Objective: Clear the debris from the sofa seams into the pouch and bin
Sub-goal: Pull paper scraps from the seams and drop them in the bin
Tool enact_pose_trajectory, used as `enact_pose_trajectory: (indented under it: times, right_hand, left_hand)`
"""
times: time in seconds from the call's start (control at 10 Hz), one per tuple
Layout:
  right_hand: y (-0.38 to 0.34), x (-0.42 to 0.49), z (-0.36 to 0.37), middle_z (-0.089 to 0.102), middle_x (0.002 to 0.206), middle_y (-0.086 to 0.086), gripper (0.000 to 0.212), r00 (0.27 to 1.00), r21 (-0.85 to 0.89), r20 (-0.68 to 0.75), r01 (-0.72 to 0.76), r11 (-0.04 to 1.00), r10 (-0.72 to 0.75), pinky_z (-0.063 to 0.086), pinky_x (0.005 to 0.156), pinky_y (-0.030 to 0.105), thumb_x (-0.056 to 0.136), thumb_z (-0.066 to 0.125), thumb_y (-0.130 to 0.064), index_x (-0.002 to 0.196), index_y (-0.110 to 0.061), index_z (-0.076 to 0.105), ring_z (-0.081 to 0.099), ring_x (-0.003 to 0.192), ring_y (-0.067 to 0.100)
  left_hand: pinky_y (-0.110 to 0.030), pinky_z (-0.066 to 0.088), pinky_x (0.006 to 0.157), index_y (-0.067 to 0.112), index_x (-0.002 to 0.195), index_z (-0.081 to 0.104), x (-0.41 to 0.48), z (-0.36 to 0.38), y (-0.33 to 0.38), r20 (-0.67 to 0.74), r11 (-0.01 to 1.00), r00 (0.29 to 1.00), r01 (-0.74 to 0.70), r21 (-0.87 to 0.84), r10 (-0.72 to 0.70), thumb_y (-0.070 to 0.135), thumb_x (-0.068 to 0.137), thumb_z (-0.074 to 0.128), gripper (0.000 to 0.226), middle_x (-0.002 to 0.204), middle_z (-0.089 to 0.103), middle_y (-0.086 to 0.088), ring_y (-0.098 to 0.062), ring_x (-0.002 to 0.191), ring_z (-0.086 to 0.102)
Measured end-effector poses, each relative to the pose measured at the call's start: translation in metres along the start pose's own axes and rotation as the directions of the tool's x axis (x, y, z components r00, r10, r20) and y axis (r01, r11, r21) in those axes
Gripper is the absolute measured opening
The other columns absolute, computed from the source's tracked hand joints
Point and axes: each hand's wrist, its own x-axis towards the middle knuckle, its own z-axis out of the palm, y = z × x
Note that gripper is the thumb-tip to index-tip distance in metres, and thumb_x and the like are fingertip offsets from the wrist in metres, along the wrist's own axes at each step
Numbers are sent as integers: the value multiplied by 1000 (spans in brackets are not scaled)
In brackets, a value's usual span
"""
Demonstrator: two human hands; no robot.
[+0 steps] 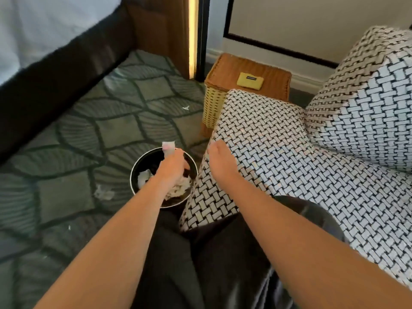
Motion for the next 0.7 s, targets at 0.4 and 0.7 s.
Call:
enact_pose_trajectory:
  times: [0.4, 0.7]
  right_hand:
    - [7, 60, 109, 44, 132, 12, 39, 969, -40, 140, -201, 979, 205, 31, 77, 21, 88, 45, -6, 126, -13, 48, 46, 116, 26]
    - [30, 95, 164, 48, 130, 9, 39, 917, 33, 118, -386, 922, 380, 34, 81, 24, 88, 52, -11, 126, -13, 48, 48, 114, 25]
  left_hand:
    - [-47, 44, 87, -13, 115, 51, 69, -20, -42, -110, 993, 990, 72, -98, -83, 3, 86, 45, 34, 117, 56, -32, -45, 111, 51]
    - [-36, 43, 96, 3, 116, 59, 116, -26, -73, -88, 993, 989, 115, -18, -116, 3, 87, 51, 30, 121, 59, -18, -32, 114, 52]
